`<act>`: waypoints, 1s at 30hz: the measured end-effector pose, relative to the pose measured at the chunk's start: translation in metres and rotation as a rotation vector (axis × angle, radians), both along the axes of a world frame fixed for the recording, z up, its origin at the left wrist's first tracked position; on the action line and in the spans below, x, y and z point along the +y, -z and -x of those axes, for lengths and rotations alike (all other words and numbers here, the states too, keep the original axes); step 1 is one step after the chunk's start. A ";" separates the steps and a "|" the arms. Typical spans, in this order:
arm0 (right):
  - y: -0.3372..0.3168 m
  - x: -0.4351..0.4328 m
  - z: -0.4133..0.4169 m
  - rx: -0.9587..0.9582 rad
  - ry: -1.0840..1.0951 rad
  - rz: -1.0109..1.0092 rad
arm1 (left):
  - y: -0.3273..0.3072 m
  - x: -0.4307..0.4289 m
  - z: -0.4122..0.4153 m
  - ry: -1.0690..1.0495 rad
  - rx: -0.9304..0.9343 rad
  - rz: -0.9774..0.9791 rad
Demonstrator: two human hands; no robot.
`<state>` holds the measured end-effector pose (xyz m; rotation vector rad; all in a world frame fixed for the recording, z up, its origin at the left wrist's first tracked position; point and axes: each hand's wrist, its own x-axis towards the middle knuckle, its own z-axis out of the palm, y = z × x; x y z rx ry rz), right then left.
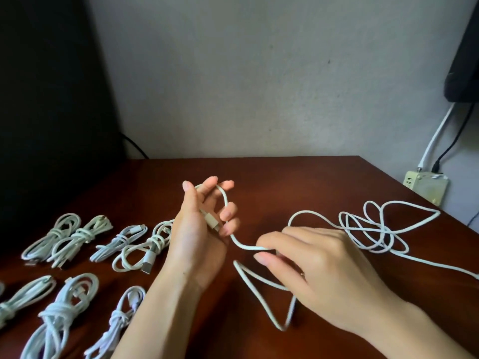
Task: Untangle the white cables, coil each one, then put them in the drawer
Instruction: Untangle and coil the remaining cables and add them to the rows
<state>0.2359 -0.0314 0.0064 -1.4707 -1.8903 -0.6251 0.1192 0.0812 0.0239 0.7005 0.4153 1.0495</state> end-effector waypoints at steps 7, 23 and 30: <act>-0.016 -0.006 -0.002 -0.008 0.215 -0.060 | 0.001 -0.007 -0.008 0.110 -0.034 -0.003; -0.003 0.006 0.011 -0.102 0.178 0.209 | 0.002 0.017 0.013 -0.076 -0.157 0.084; -0.003 0.008 -0.005 0.365 0.143 0.380 | 0.001 0.020 0.015 -0.097 -0.198 0.105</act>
